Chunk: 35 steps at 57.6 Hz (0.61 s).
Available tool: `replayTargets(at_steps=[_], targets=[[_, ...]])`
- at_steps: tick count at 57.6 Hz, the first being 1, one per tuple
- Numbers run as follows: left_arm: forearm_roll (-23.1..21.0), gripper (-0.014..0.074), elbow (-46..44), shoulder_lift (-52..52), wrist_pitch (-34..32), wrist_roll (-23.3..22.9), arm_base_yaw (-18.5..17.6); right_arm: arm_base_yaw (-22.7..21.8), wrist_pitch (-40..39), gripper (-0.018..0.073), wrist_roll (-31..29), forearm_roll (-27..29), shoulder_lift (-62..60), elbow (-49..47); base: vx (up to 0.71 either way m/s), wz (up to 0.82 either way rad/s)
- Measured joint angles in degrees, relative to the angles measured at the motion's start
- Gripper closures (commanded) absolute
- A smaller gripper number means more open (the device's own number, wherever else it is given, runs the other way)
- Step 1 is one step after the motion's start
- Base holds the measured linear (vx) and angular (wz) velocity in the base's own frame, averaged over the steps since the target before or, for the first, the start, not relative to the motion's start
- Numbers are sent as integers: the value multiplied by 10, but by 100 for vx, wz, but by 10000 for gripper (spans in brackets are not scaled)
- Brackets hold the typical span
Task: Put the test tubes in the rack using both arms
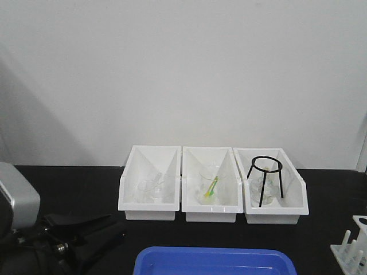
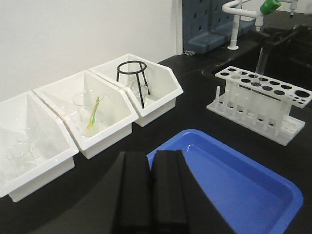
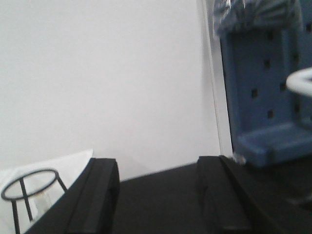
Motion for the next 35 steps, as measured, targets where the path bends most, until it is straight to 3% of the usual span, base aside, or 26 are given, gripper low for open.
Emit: replayTargets(at_steps=[7, 12, 13, 14, 29, 35], targets=[[0, 612, 0, 0, 1, -12, 0, 0, 42, 200, 0, -4, -85, 1, 0, 0], [1, 611, 0, 0, 6, -20, 4, 0, 97, 321, 1, -41, -151, 1, 0, 0], [4, 611, 0, 0, 29, -24, 44, 0, 167, 554, 78, -189, -251, 3, 0, 0], [4, 611, 0, 0, 33, -24, 54, 0, 172, 576, 95, -206, -265, 3, 0, 0], [13, 611, 0, -2, 123, -25, 203, 4, 187, 568, 511, -518, -383, 3, 0, 0], [27, 611, 0, -22, 162, -25, 242, 39, 194, 568, 578, -602, -408, 4, 0, 0]])
